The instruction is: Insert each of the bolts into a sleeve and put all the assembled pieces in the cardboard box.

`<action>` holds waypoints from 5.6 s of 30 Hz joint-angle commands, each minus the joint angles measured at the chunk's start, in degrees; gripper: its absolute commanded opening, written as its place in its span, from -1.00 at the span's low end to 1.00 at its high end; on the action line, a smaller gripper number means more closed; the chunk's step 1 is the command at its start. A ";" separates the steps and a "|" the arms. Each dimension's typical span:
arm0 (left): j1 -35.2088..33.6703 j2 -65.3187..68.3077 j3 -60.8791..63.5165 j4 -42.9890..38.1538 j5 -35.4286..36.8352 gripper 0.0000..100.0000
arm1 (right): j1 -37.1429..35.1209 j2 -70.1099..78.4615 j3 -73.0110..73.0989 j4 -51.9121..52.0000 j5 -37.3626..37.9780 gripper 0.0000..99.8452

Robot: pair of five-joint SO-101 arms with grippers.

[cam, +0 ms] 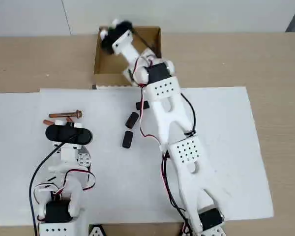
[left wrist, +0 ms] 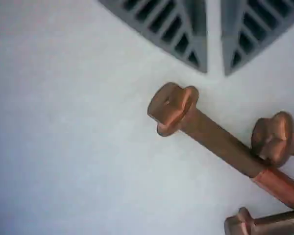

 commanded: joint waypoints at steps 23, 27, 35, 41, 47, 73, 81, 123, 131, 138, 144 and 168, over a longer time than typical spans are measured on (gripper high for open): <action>-4.04 -0.70 -0.31 -0.26 5.10 -0.99 | -2.95 -35.30 9.49 18.24 -20.40 -0.99; -4.04 -0.70 -0.31 -0.26 5.10 -0.99 | -3.74 -44.35 24.62 17.98 -24.70 -0.99; -4.04 -0.70 -0.31 -0.26 5.10 -0.99 | -3.82 -53.58 44.48 17.89 -35.25 -0.99; -4.04 -0.70 -0.31 -0.26 5.10 -0.99 | -6.99 -54.46 53.45 17.98 -43.52 -0.99; -4.04 -0.70 -0.31 -0.26 5.10 -0.99 | -11.03 -54.02 60.31 17.54 -49.93 -0.99; -4.04 -0.70 -0.31 -0.26 5.10 -0.99 | -15.34 -39.96 62.59 13.05 -56.44 -0.99; -4.04 -0.70 -0.31 -0.26 5.10 -0.99 | -15.16 -39.87 62.59 13.14 -56.18 -0.87; -3.96 -0.70 -0.40 -0.26 5.10 -0.99 | -17.19 -33.27 61.45 13.49 -56.35 -1.00; -3.87 -0.70 -0.40 -0.26 5.10 -0.99 | -16.75 -44.88 56.09 16.84 -52.84 -0.99; -3.96 -0.70 -0.40 -0.26 5.10 -0.99 | -11.82 -59.47 56.18 17.01 -52.31 -0.99; -3.96 -0.70 -0.40 -0.26 5.10 -0.99 | -2.68 -70.81 56.35 17.71 -49.76 -0.99; -4.04 -0.35 -14.11 8.97 5.10 -0.99 | 21.05 -132.00 127.56 7.16 -41.76 -0.99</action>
